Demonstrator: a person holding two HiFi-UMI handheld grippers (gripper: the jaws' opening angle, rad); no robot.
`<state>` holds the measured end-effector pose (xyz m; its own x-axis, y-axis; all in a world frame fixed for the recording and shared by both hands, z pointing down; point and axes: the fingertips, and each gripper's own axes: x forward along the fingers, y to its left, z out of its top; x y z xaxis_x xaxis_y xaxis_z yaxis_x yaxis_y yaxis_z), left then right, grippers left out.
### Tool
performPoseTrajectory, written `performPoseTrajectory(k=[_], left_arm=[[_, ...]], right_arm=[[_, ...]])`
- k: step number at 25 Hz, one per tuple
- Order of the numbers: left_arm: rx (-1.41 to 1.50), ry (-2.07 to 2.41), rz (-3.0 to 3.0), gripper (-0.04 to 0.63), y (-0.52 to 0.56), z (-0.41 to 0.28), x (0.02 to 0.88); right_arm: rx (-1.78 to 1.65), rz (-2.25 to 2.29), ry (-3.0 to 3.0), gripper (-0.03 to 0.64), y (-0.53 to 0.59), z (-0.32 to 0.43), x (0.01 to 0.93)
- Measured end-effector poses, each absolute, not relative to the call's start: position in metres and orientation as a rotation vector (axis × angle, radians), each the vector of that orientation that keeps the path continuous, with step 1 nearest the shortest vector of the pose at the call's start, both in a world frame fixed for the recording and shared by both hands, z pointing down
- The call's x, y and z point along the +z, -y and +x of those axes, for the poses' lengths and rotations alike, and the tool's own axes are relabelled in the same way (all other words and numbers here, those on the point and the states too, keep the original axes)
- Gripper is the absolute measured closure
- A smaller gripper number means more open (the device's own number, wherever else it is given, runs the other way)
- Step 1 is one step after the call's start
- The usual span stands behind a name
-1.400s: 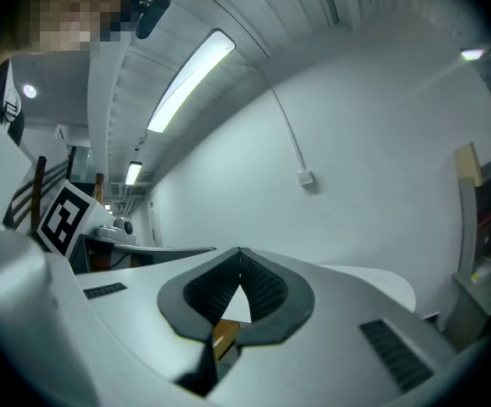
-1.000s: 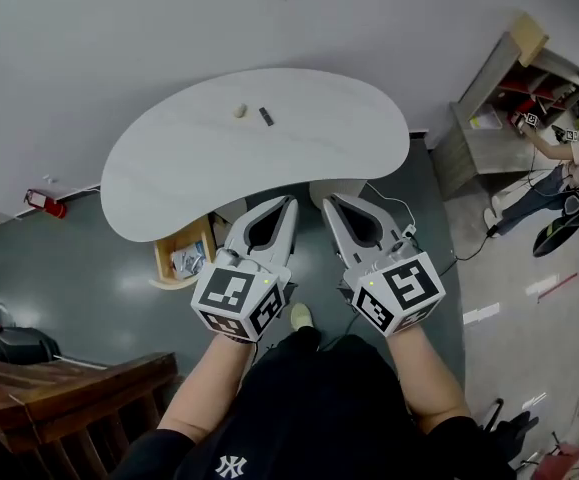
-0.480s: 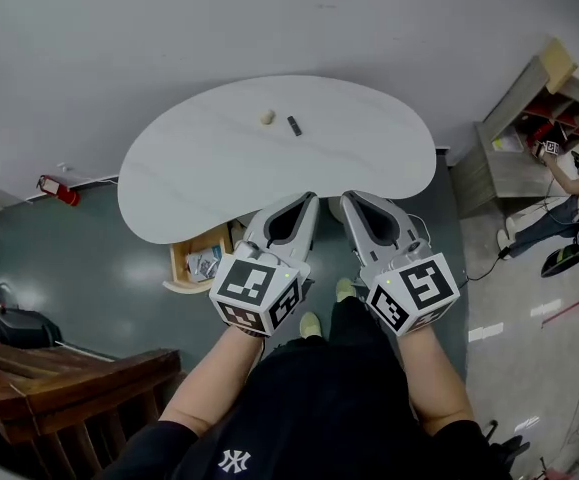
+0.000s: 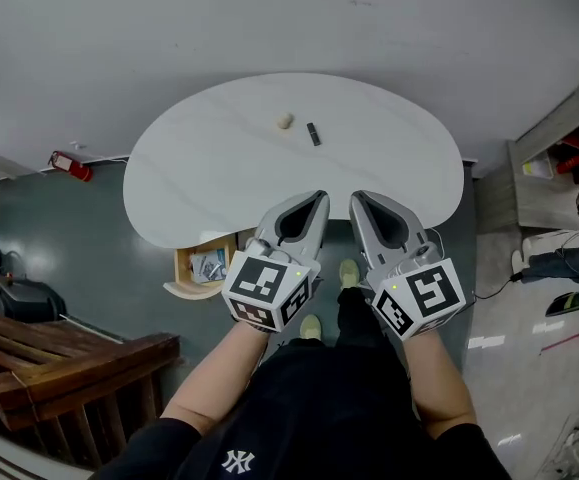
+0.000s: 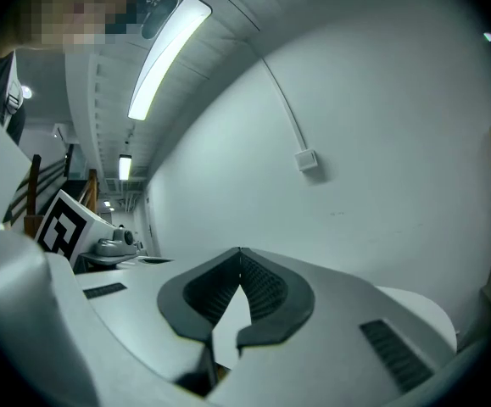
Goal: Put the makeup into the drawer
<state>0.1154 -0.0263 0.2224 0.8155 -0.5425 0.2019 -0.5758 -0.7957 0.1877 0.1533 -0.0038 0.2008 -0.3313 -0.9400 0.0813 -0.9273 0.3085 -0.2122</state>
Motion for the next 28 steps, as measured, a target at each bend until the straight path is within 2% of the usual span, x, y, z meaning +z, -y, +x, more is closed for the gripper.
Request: performPoseTrajectory(k=[13, 28], left_arm=[[0.308, 1.09, 2.597, 0.584, 0.172, 0.172, 0.326], [0.49, 1.25, 2.374, 0.583, 0.266, 0.178, 0.468]], right_arm=[[-0.523, -1.639, -2.587, 0.601, 0.133, 0.215, 0.283], [-0.743, -1.513, -2.635, 0.601, 0.218, 0.224, 0.381]])
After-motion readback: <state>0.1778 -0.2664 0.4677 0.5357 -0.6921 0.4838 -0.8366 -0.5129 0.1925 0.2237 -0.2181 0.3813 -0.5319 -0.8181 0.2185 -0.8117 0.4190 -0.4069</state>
